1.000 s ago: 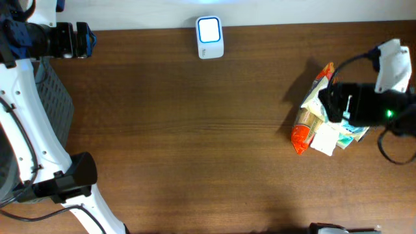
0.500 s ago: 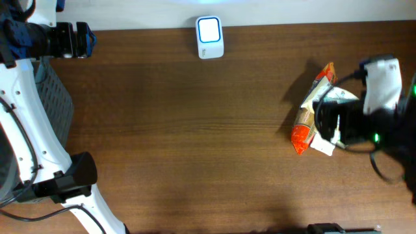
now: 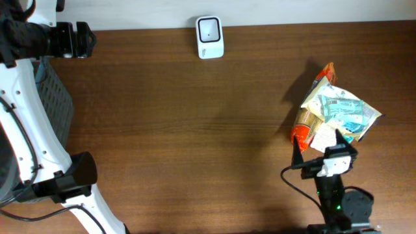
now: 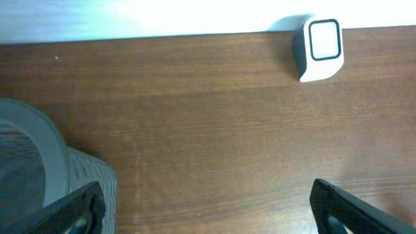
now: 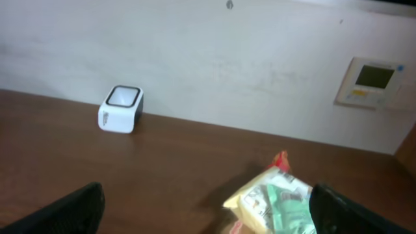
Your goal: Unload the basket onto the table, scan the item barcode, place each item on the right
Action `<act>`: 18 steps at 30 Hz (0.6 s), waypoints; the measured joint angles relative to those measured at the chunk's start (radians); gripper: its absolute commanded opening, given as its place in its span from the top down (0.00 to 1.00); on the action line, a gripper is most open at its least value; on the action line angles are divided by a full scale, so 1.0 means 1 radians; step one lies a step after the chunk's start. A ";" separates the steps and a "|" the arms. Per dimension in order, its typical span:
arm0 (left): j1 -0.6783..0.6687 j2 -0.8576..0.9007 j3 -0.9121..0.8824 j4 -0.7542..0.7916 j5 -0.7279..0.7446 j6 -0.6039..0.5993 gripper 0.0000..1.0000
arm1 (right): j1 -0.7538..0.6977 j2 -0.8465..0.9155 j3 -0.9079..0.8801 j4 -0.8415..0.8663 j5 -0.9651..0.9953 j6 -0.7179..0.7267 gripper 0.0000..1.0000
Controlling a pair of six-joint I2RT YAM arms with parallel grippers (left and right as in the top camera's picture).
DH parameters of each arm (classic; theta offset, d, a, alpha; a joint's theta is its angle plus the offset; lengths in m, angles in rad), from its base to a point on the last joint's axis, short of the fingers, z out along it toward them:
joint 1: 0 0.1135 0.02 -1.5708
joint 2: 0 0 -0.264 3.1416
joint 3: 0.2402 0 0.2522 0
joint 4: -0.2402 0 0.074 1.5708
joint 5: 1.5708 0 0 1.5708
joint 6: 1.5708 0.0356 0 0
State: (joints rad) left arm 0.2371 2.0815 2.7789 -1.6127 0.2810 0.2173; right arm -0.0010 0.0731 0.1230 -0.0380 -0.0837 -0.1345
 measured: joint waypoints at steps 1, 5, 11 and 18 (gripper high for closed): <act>0.000 0.000 0.000 0.001 0.000 0.000 0.01 | 0.000 -0.033 -0.047 0.006 -0.003 0.000 0.01; 0.000 0.000 0.000 0.001 0.000 0.000 0.01 | 0.000 -0.057 -0.108 -0.029 -0.004 0.000 0.01; 0.000 0.000 0.000 0.001 0.000 0.000 0.01 | 0.000 -0.058 -0.108 -0.032 -0.003 0.000 0.01; 0.000 0.000 0.000 0.001 0.000 0.000 0.01 | 0.000 -0.057 -0.108 -0.032 -0.003 0.000 0.01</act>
State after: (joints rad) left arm 0.2371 2.0815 2.7789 -1.6119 0.2810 0.2173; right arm -0.0010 0.0158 0.0147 -0.0704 -0.0868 -0.1345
